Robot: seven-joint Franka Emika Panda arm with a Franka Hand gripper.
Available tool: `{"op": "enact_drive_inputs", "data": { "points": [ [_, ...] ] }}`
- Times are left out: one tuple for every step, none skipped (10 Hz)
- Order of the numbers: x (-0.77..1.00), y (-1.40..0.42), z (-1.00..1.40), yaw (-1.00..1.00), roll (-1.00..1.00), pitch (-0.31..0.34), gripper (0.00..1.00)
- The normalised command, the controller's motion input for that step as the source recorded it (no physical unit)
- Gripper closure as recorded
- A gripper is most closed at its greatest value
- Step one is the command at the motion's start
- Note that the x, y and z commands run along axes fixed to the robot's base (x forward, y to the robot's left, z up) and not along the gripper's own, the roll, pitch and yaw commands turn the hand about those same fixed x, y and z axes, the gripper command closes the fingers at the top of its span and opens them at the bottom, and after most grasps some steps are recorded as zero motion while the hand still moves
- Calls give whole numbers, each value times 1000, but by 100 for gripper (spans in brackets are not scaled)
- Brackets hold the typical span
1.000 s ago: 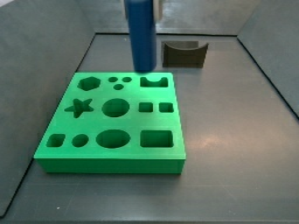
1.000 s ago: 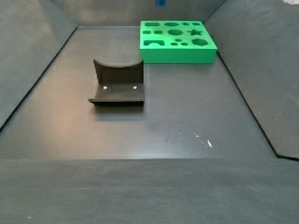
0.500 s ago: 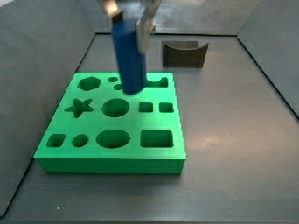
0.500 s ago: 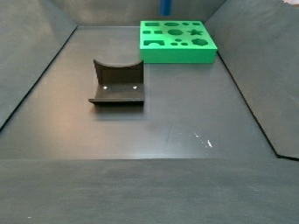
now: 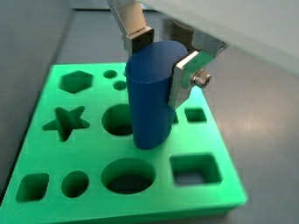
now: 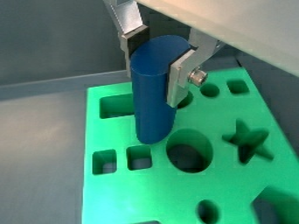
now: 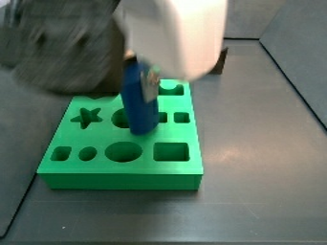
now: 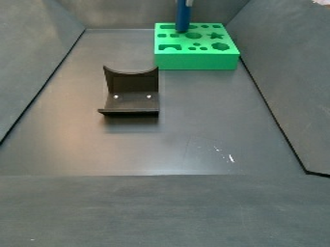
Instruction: Insert the oval object.
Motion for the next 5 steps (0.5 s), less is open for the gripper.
{"op": "enact_drive_inputs", "data": {
  "points": [
    [0, -106, -103, -1000, -23, 0, 100],
    [3, -103, -80, -1000, -14, 0, 100],
    [0, -100, -100, -1000, -6, 0, 100],
    [0, -126, -117, -1000, 0, 0, 100],
    [0, -183, -191, -934, -1, -19, 100]
  ]
}}
